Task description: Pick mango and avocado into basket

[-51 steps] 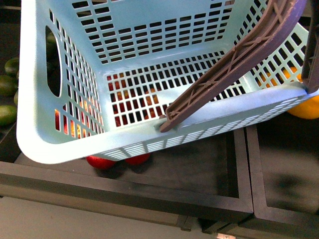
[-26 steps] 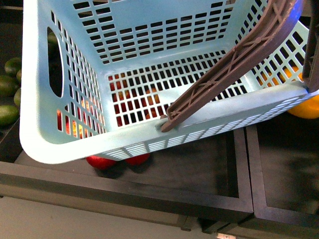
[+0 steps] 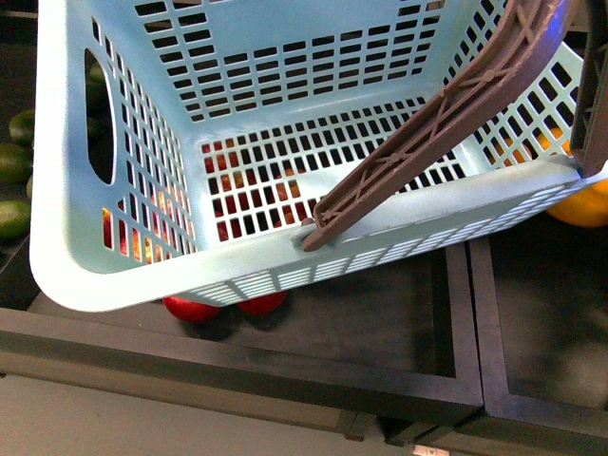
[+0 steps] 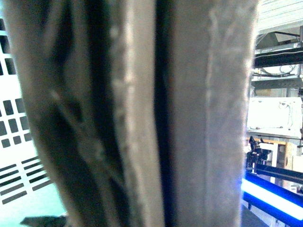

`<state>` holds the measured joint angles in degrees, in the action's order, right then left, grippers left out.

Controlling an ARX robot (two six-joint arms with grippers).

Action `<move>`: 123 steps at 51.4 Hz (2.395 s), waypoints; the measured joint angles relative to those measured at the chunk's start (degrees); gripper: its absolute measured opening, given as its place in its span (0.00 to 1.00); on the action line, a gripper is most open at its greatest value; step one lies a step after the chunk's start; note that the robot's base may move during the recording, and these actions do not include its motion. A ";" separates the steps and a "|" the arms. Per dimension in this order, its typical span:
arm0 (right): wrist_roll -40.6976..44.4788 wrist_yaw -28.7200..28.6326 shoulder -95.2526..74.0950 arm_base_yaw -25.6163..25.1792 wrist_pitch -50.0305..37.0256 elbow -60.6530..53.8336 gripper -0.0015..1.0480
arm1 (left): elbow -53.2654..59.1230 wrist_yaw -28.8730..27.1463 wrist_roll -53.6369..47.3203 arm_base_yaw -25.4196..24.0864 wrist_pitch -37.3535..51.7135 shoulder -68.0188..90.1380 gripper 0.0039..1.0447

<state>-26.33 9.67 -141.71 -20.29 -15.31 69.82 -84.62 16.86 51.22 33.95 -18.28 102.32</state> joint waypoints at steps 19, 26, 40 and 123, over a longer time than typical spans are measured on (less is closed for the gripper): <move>0.55 1.07 -5.14 -0.87 2.29 5.38 0.92 | 0.00 0.02 0.00 0.00 0.00 0.00 0.24; 0.87 1.27 -5.77 -1.18 2.43 6.29 0.92 | 0.00 0.00 0.00 0.00 0.00 0.00 0.24; 1.11 1.18 -6.78 -1.40 2.12 6.40 0.74 | 0.00 0.02 0.00 0.00 0.00 0.00 0.24; 13.66 -11.61 66.51 27.76 -3.50 -26.05 0.59 | 0.00 0.02 0.00 0.00 0.00 0.00 0.24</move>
<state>-12.67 -1.93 -75.20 7.46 -18.81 43.77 -84.62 16.88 51.22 33.95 -18.28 102.32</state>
